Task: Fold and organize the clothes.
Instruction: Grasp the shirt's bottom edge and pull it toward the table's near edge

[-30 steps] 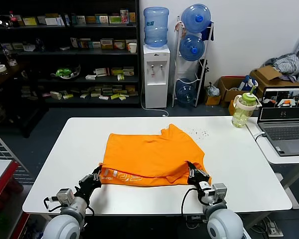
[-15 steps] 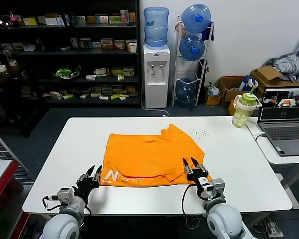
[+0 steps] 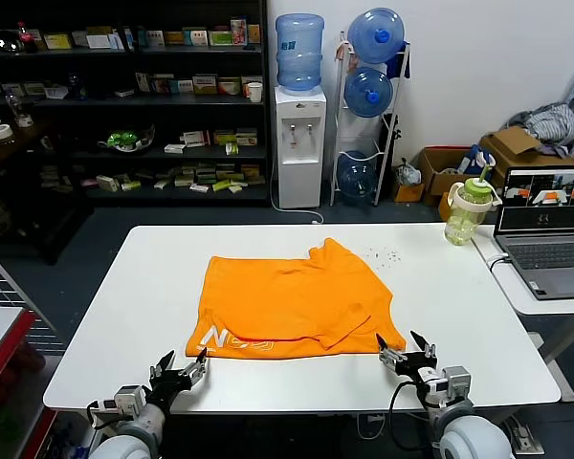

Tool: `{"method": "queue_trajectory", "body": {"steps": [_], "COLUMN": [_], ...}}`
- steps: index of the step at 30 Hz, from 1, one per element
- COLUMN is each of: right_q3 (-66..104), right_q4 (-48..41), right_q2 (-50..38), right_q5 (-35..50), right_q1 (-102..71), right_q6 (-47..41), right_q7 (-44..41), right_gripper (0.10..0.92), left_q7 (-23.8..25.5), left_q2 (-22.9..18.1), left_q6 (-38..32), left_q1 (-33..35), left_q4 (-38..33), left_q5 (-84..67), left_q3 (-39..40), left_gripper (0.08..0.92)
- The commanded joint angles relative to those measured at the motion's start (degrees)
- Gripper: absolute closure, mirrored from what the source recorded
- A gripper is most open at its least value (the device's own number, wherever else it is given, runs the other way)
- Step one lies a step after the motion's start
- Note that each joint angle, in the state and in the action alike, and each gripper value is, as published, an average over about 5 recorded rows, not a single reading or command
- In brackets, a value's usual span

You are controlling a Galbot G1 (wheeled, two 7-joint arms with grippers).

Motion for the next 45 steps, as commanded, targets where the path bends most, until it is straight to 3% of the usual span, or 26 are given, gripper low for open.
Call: {"method": "queue_trajectory", "body": {"steps": [1,14,20,40,45], "right_q3": [0.75,-1.51,-1.93,-1.36,0.38], "right_q4": [-0.59,-1.87,-2.33,-0.43,2.89], "right_q2": [-0.59,0.10,0.28,-0.11,-1.58], "right_q5": [1.21,1.42,2.12,3.59,6.34], "right_q1": [-0.11,1.46,1.88,0.90,-0.77], "right_q6": [-1.38,-2.59,-3.26,-3.28,-3.07], "right_q7": [-1.13,-1.02,-0.74,1.03,2.52], "right_gripper": [0.203,0.203,0.307,0.855,0.901], "left_q7": [1.30,0.52,0.31,0.49,-0.45], "left_q2": [-0.37,0.33,-0.10,-0.03,0.98], "left_q6": [0.34,0.78,0.96,1.17,1.25], "left_q1": [-2.51,-4.09,-3.99,-3.34,-2.09], "left_q4": [2.30,1.18,1.83,1.68,-1.20], "left_q5": [-0.04,-0.69,-0.41,-0.27,-1.37], "left_q3": [0.03,0.28,1.08,1.72,1.02], "left_gripper": [0.178,0.177,0.207,0.779,0.893]}}
